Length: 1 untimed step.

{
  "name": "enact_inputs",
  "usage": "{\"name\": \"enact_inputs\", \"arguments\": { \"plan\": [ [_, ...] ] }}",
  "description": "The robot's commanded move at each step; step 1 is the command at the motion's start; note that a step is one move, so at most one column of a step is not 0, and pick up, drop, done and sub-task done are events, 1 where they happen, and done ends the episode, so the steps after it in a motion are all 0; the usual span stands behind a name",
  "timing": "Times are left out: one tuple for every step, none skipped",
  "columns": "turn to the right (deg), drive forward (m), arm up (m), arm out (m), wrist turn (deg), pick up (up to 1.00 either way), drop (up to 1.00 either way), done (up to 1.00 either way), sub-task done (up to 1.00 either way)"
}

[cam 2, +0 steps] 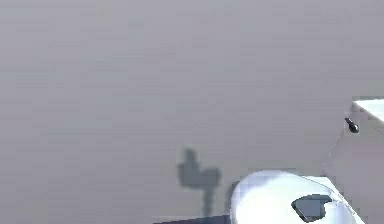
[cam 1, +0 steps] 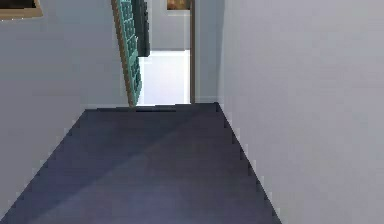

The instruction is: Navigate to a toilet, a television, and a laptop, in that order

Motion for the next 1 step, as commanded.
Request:
{"name": "enact_inputs", "arguments": {
  "plan": [
    [-6.0,0.0,0.0,0.0,0.0,0.0,0.0,0.0,0.0]
  ]
}}
